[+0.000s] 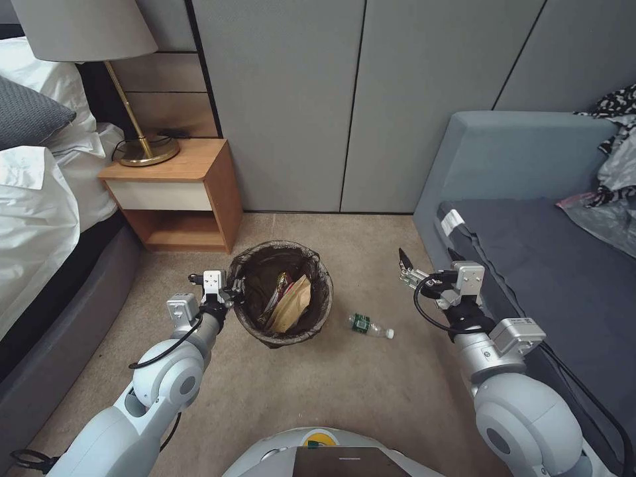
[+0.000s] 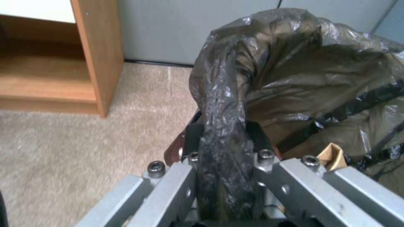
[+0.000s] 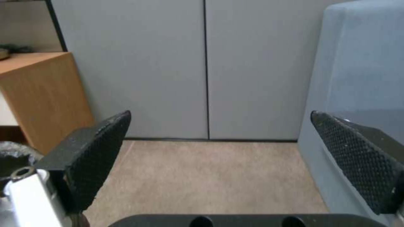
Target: Pick up the trash bin, then pick up the garbage from the floor and place it into the trash bin.
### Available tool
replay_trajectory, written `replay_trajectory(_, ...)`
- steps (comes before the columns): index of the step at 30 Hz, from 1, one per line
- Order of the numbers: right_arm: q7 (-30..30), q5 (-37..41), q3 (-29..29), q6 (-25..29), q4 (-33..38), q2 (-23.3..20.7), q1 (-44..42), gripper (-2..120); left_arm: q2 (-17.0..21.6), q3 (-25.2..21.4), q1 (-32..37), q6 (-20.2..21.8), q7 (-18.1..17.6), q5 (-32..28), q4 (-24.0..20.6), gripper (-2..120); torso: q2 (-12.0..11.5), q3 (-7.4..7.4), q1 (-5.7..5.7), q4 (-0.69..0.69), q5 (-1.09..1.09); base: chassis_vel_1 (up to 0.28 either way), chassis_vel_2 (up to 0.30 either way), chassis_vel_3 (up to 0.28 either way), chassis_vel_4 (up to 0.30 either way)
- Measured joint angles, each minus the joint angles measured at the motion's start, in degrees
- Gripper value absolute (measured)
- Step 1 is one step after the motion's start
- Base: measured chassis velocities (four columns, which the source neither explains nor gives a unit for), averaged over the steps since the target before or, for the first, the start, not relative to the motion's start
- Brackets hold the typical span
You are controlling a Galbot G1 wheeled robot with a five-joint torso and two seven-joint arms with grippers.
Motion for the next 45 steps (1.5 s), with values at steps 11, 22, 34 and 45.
replay_trajectory(11, 0.1, 0.1, -0.1, 0.0, 0.0, -0.3, 0.8, 100, -0.3, 0.3, 0.0, 0.0, 0.0, 0.1, -0.1, 6, 0.0, 0.00, 0.00, 0.00, 0.02, -0.184, 0.172, 0.174, -0.175)
replay_trajectory(22, 2.2, 0.4, 0.0, -0.4, 0.0, -1.5, 1.9, 100, -0.2, 0.4, -0.5, 0.1, -0.1, 0.0, 0.0, 6, 0.0, -0.01, 0.00, 0.01, 0.02, -0.086, 0.082, 0.082, -0.084)
replay_trajectory(34, 8.3, 10.1, 0.2, -8.4, 0.0, -8.6, 2.3, 100, 0.1, 0.7, -0.7, 0.1, -0.1, -0.1, 0.0, 6, 0.0, -0.01, 0.00, 0.01, 0.02, 0.000, 0.000, 0.000, 0.000)
replay_trajectory(45, 10.6, 19.0, -6.2, -11.1, -4.5, -20.6, 7.5, 100, 0.9, 1.2, -0.5, -0.3, 0.1, -0.1, -0.1, 6, 0.0, 0.00, 0.00, 0.01, 0.03, 0.000, 0.000, 0.000, 0.000)
